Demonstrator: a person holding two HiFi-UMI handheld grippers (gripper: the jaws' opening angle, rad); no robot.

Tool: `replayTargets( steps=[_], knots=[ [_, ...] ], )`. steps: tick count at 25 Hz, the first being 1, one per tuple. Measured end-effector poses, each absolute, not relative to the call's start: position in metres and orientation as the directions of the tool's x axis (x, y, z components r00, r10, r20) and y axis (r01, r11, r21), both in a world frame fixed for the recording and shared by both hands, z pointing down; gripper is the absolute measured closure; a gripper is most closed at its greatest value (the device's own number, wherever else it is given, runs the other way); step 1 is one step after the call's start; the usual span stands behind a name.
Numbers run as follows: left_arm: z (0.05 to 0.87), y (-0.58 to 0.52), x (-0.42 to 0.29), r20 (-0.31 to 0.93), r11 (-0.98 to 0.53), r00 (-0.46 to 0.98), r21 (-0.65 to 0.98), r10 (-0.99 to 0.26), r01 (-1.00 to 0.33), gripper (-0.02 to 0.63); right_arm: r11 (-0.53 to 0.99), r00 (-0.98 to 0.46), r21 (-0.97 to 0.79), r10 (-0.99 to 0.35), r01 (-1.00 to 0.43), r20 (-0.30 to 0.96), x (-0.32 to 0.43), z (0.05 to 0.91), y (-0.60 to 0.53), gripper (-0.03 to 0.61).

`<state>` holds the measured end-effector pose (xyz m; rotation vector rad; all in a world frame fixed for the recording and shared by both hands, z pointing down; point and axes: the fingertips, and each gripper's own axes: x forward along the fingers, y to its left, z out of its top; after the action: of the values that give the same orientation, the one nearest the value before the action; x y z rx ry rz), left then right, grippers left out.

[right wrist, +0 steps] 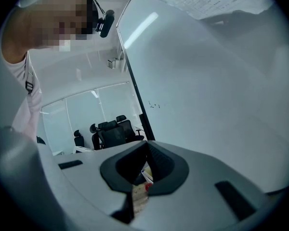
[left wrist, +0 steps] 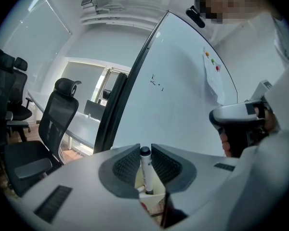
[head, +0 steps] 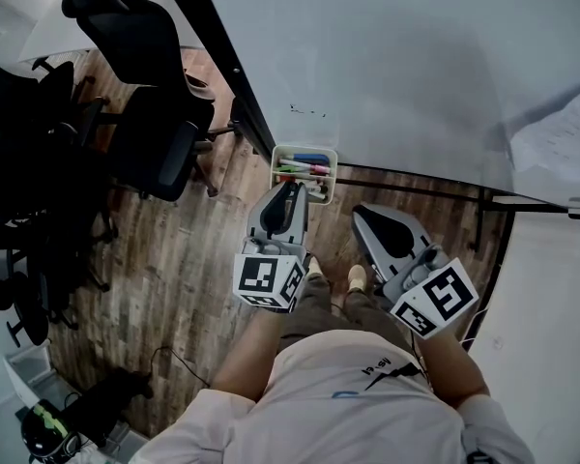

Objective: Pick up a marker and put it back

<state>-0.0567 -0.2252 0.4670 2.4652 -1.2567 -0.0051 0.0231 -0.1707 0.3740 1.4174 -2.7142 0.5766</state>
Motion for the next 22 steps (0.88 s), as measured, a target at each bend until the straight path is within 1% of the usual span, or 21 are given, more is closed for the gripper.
replayTargets(
  steps=[7, 13, 22],
  knots=[
    [0.478, -0.229, -0.057, 0.205, -0.526, 0.593, 0.303, -0.778, -0.795, 0.538, 0.518, -0.593, -0.323, -0.780, -0.792, 0.201, 0.022, 0.380, -0.174, 0.565],
    [0.471, -0.233, -0.067, 0.210, -0.509, 0.558, 0.248, -0.803, -0.824, 0.492, 0.534, -0.611, -0.333, -0.767, -0.777, 0.196, 0.019, 0.379, -0.173, 0.565],
    [0.442, -0.225, -0.081, 0.165, -0.492, 0.529, 0.218, -0.832, -0.843, 0.489, 0.572, -0.641, -0.329, -0.751, -0.752, 0.158, 0.016, 0.370, -0.169, 0.565]
  ],
)
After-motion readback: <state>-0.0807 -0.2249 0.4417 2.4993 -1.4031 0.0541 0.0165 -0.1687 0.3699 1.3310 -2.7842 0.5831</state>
